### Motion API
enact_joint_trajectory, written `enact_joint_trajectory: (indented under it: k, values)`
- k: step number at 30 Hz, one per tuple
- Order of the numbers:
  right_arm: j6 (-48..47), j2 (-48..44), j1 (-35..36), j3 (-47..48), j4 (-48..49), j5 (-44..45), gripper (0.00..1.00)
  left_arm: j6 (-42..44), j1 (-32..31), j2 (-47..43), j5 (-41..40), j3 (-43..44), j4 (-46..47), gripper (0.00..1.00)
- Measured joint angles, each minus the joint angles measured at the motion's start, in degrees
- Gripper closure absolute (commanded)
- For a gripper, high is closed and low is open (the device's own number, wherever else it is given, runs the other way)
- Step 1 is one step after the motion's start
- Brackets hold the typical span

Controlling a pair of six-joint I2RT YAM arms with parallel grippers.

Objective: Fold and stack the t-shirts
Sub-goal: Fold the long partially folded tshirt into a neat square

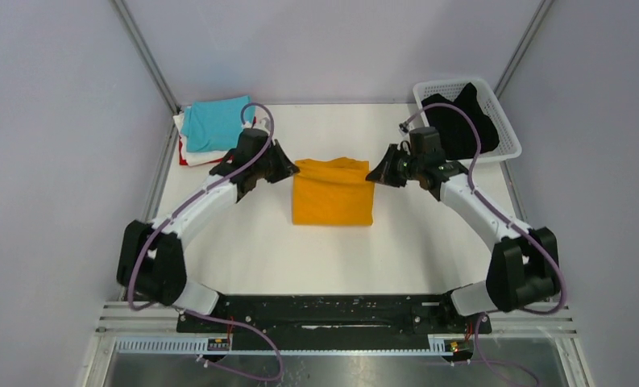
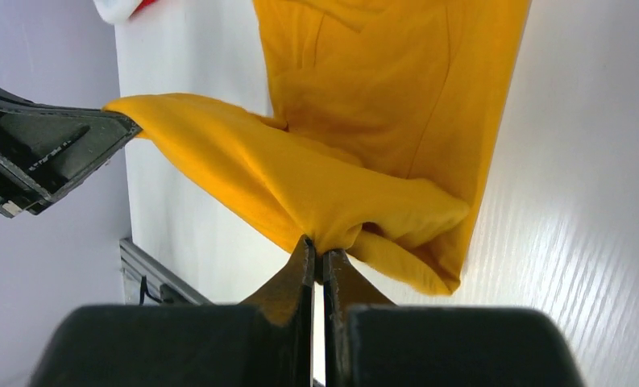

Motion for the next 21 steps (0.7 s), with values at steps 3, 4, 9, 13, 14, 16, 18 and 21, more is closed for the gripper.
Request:
enact_joint_trajectory:
  k: [3,4,9,13,14,16,18,21]
  values:
    - [0.00,5.75,-1.27,3.04,1.75,-1.09,1.00,0.28,1.31,6.23,0.13,4.20,0.20,1.00]
    - [0.02,7.78,-1.62,3.89,2.64,-1.42,1.00,0.31,1.68,8.28,0.15,5.60,0.11,1.00]
    - [0.20,17.31,-2.43,8.35,5.68,-1.36,0.96,0.33,3.13,17.99,0.00,11.58,0.33,0.98]
    - [0.76,25.49,-3.04,13.42,7.50,-1.20,0.95,0.37,3.50,24.30,-1.36,15.67,-0.35,0.88]
    - [0.92,27.43,-3.21,14.64,7.91,-1.03,0.95,0.44,3.54,26.10,-1.77,17.16,-0.66,0.86]
    - [1.09,30.62,-3.54,16.72,8.26,-0.15,0.92,0.76,3.69,29.27,-1.92,19.87,-0.76,0.75]
    - [1.49,33.03,-4.00,18.32,8.24,1.01,0.72,1.40,3.82,32.37,-1.84,23.12,-0.87,0.51]
    - [2.36,34.91,-4.90,19.87,8.07,2.91,0.01,2.45,3.98,34.34,-1.44,26.36,-1.18,0.02]
